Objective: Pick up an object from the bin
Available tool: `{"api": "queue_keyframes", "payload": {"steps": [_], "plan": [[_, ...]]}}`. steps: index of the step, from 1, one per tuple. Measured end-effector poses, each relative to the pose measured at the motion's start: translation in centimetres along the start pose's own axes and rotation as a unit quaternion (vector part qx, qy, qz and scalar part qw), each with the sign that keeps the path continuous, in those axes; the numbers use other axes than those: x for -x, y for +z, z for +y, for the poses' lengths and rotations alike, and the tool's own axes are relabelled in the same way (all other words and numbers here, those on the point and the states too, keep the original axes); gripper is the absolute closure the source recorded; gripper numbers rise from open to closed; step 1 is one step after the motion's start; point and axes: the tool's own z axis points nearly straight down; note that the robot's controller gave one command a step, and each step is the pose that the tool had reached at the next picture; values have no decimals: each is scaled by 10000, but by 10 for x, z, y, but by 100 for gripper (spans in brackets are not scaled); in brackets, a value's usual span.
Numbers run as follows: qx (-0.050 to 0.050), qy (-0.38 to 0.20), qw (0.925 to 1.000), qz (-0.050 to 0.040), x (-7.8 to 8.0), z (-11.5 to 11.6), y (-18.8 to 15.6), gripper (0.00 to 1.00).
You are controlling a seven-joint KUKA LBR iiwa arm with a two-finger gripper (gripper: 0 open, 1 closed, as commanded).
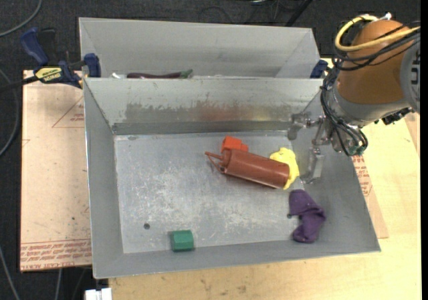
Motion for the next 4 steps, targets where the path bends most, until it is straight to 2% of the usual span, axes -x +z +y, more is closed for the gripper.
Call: {"api": "queue_keyframes", "payload": {"steps": [1, 2, 3, 4], "plan": [[-10, -272, 9996, -22, 2, 24, 32, 0], [8, 1098, 9940, -12, -27, 34, 97, 100], [8, 1098, 9939, -11, -27, 34, 97, 100], [7, 1013, 9949, 28, -29, 40, 54, 100]]}}
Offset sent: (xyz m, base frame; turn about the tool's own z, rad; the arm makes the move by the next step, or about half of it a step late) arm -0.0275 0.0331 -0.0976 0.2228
